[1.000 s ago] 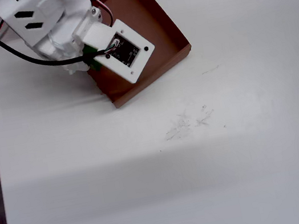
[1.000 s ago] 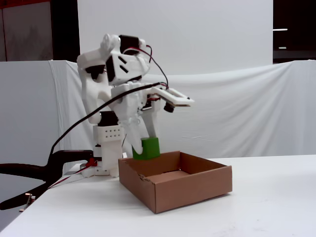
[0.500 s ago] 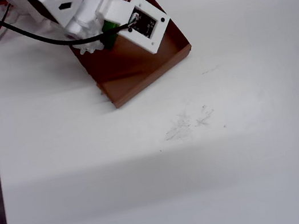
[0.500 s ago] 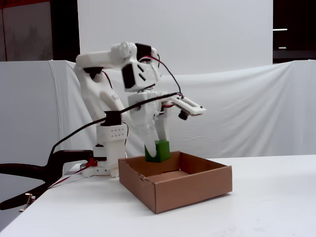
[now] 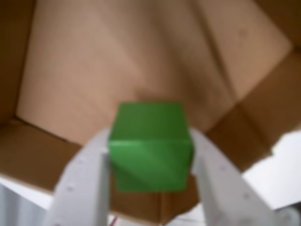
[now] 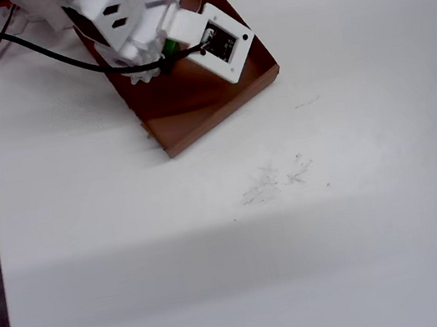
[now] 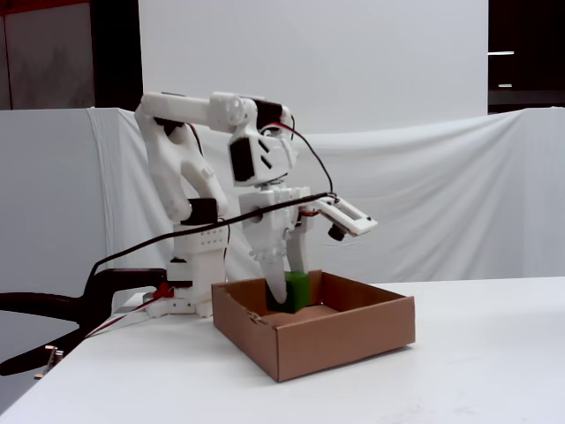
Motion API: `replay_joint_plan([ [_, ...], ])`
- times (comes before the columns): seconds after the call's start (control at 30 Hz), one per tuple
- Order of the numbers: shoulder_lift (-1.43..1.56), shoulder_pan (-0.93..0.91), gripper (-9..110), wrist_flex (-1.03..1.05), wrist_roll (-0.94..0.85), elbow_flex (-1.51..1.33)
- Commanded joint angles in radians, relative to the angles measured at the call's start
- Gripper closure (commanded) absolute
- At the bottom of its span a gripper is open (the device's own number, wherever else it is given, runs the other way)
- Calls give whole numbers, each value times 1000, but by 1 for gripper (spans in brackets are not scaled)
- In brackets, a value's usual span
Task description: Grasp a green cube and put it in a box.
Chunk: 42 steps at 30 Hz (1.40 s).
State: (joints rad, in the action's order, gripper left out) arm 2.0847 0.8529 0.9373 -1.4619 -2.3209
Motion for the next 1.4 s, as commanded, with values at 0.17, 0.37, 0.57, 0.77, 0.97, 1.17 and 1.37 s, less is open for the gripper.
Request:
replay_joint_plan([
  [0.17, -5, 35, 87, -61, 11, -44],
  [0.37, -3, 34, 87, -101, 11, -75],
  [0.57, -9, 32, 87, -110, 11, -83],
  [0.77, -9, 32, 86, -140, 11, -101],
  [0.97, -9, 32, 86, -167, 11, -126],
  [1.17, -8, 31, 86, -176, 11, -133],
  [1.37, -8, 29, 84, -181, 11, -138],
])
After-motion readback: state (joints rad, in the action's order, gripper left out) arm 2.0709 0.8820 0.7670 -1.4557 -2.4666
